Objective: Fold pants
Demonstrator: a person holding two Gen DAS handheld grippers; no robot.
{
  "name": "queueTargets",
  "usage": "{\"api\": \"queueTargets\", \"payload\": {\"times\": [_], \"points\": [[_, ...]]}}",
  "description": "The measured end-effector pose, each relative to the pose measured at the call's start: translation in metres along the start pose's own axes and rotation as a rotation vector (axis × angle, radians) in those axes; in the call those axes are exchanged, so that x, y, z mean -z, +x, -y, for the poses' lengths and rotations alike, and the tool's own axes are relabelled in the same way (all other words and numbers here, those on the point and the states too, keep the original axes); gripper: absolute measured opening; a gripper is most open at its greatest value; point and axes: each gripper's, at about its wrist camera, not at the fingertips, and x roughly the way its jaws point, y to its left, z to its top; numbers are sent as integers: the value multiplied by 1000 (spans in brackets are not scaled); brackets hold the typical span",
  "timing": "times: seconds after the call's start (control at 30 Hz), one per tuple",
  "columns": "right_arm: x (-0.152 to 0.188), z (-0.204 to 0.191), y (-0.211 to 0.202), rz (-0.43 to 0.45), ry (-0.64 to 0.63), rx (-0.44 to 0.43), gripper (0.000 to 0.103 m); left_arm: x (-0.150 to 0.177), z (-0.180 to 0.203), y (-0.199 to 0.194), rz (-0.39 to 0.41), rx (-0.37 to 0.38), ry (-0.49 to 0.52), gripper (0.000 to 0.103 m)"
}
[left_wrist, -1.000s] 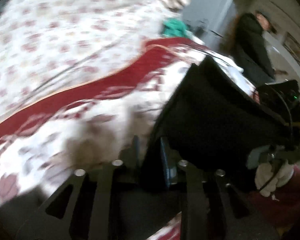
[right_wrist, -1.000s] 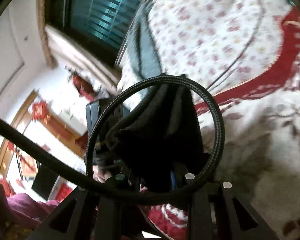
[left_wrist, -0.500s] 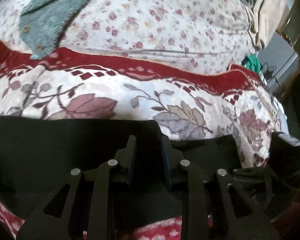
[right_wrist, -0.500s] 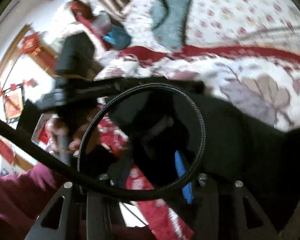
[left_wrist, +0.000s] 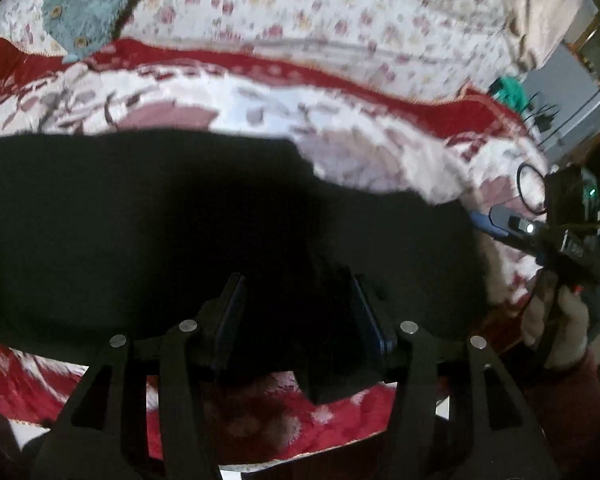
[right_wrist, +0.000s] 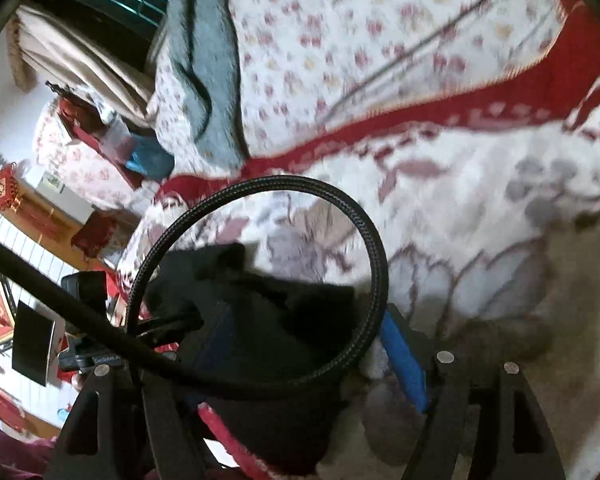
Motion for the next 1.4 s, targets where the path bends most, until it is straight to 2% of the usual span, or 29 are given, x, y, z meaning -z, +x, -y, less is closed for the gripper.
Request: {"api": "queueTargets", "payload": {"times": [0.07, 0.13, 0.17, 0.2, 0.23, 0.27, 0.33, 0.4, 0.5, 0.57, 0.6, 0.63, 0.8, 0.93, 1.1, 1.13, 1.17, 1.2, 1.23, 1.4], "points": [[-1, 5, 19, -23, 19, -67, 67, 0, 6, 9, 3, -35, 8, 54], [1, 10, 26, -24, -5, -84, 46, -3, 15, 12, 40, -37, 38, 54], [0, 9, 29, -19, -36, -60, 40, -5, 19, 15, 52, -35, 51, 52], [-1, 11, 28, -4, -44, -55, 34, -9, 23, 19, 60, -52, 67, 49], [3, 7, 24, 6, -40, -61, 30, -12, 25, 21, 64, -63, 79, 40], [3, 9, 18, 24, -30, -57, 29, -15, 28, 22, 70, -72, 93, 31], [3, 8, 8, 62, -39, -26, 26, -23, 33, 19, 101, -100, 115, 20], [5, 13, 2, 82, -19, 0, 26, -28, 31, 18, 121, -115, 114, 19], [9, 17, 8, 53, -16, 40, 26, -26, 27, 24, 110, -120, 97, 19], [8, 16, 7, 57, -19, 63, 32, -22, 26, 22, 122, -133, 85, 20], [6, 15, 7, 56, -16, 86, 47, -20, 27, 20, 128, -137, 79, 20], [2, 13, 5, 57, -15, 129, 56, -19, 27, 18, 132, -144, 74, 20], [-7, -12, -21, 129, -72, 90, 56, -14, 23, 8, 147, -177, 25, 25], [-11, -43, -18, 109, -166, 104, 56, -13, 17, -1, 169, -198, -6, 25], [-10, -78, -1, 86, -284, 92, 59, -8, 15, -17, 219, -253, 2, 25], [-10, -83, 2, 85, -299, 88, 66, -7, 14, -20, 224, -257, -1, 30], [-11, -88, 6, 84, -313, 84, 70, -6, 12, -23, 230, -257, -7, 40], [-11, -92, 8, 85, -323, 81, 75, -6, 11, -25, 236, -255, -12, 45], [-11, -96, 12, 83, -334, 78, 75, -4, 8, -29, 246, -251, -19, 50], [-13, -115, 31, 42, -376, 69, 75, -1, -3, -38, 265, -258, -49, 50]]}}
